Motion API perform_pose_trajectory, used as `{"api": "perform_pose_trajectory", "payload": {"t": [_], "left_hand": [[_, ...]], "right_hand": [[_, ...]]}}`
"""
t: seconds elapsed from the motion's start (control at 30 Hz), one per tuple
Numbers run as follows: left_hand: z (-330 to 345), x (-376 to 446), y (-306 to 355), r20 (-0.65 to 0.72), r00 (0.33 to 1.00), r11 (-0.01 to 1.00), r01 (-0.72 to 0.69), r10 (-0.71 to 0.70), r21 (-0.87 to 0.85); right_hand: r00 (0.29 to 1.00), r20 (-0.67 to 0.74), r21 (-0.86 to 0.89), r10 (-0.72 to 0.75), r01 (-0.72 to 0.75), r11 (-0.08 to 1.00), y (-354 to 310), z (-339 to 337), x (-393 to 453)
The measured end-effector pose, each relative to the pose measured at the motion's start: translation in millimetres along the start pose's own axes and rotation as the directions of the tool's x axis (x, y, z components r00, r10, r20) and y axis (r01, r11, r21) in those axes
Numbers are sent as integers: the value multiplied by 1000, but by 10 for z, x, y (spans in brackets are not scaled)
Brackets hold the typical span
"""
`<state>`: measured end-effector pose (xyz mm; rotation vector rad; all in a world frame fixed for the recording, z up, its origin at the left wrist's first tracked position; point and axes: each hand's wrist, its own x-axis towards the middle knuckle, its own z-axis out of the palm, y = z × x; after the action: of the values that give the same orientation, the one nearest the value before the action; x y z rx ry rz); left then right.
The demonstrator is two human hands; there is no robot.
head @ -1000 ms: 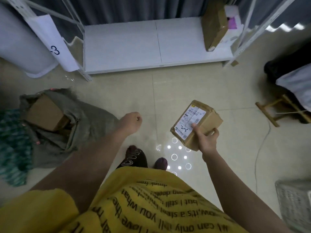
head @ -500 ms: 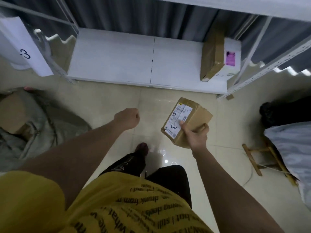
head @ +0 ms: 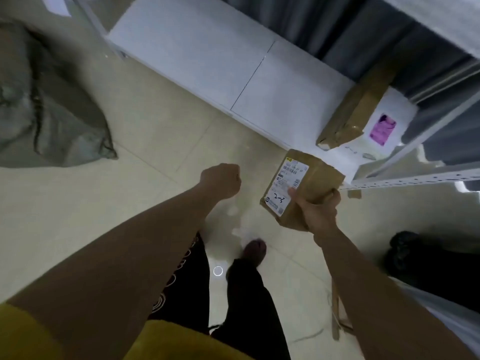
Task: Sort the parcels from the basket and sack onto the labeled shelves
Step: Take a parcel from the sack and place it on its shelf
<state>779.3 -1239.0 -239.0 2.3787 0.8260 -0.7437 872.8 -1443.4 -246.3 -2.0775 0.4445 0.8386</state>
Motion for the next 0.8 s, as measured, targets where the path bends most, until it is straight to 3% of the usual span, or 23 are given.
{"api": "perform_pose_trajectory", "payload": {"t": [0.27, 0.43, 0.5, 0.63, 0.73, 0.8], "left_hand": [[961, 1285, 418, -27, 1000, 993, -13, 10, -116], [1615, 2237, 352, -69, 997, 998, 21, -26, -64], [1806, 2562, 290, -77, 996, 990, 27, -38, -136], [1997, 3127, 232, -89, 996, 932, -62, 32, -357], [2000, 3521, 294, -162, 979, 901, -179, 124, -395], [1969, 3791, 390, -208, 963, 886, -241, 170, -395]], "right_hand": [[998, 56, -96, -14, 20, 995, 334, 311, 1647], [989, 28, -124, -143, 146, 982, 501, 735, 2767], [980, 25, -122, -198, 200, 972, 545, 862, 3161], [948, -2, -101, -318, 316, 943, 568, 1047, 3784], [907, -28, -87, -420, 416, 905, 511, 1160, 4159], [883, -48, 28, -466, 468, 883, 458, 1202, 4386]]}}
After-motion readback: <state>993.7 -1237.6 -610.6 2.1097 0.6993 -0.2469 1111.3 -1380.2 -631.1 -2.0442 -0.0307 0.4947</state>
